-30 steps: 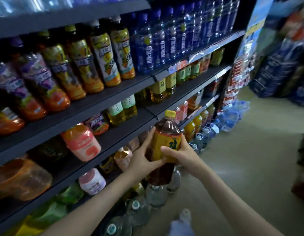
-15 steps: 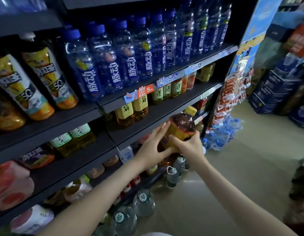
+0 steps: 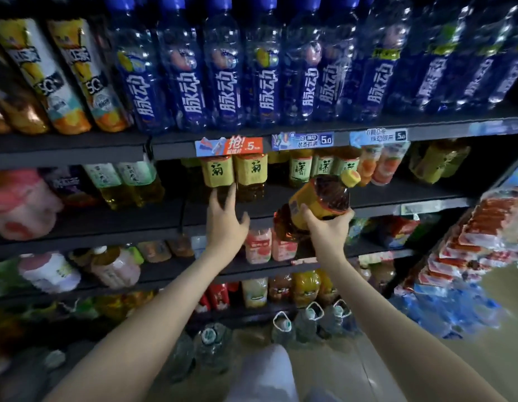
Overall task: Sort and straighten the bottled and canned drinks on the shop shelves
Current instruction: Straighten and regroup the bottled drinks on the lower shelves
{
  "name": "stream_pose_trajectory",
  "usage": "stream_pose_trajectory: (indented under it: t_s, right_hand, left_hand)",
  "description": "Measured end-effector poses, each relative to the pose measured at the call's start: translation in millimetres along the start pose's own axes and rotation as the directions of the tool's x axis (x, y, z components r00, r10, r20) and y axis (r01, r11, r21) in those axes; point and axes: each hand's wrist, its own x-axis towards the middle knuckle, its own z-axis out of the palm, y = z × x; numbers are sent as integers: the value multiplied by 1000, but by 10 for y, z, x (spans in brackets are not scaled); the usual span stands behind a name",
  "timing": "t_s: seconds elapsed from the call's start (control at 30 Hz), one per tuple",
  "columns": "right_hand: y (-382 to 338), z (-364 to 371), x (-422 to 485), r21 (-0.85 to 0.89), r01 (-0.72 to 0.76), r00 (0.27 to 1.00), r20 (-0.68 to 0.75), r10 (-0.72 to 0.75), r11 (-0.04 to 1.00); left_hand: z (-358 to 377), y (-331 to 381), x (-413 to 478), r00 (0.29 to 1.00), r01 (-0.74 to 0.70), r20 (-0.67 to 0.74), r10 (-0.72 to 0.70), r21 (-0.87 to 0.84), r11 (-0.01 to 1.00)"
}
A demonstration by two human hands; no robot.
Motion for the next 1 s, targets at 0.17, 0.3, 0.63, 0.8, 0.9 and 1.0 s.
stream_pose_trajectory:
  t_s: [0.17,0.3,0.63,0.8,0.9,1.0]
  right_hand:
    - [251,265,460,30,114,990,83,-116,993]
    - [357,464,771,30,211,971,105,-213,977]
    - [359,819,1246,-152,325,937,188,-296,933]
    - [370,1154,1402,-353,381,921,228,-317,854]
    - [391,1269,1445,-357,377,924,216,-317,855]
    - [412,1303,1467,-342,359,925,252,-284,868]
  left_hand:
    - [320,-128,322,994,48,-102,-39,82,995]
    - [613,-221,601,990,72,-129,-56,127,989]
    - [971,-285,1013,966,194,-184,-180,61,979]
    - [1052,-355,1071,962,190,-218,-163,110,976]
    - [1070,-359,1090,962,180,-225,-153,103,978]
    - [1050,-339,1068,964,189,-212,-160,123,974]
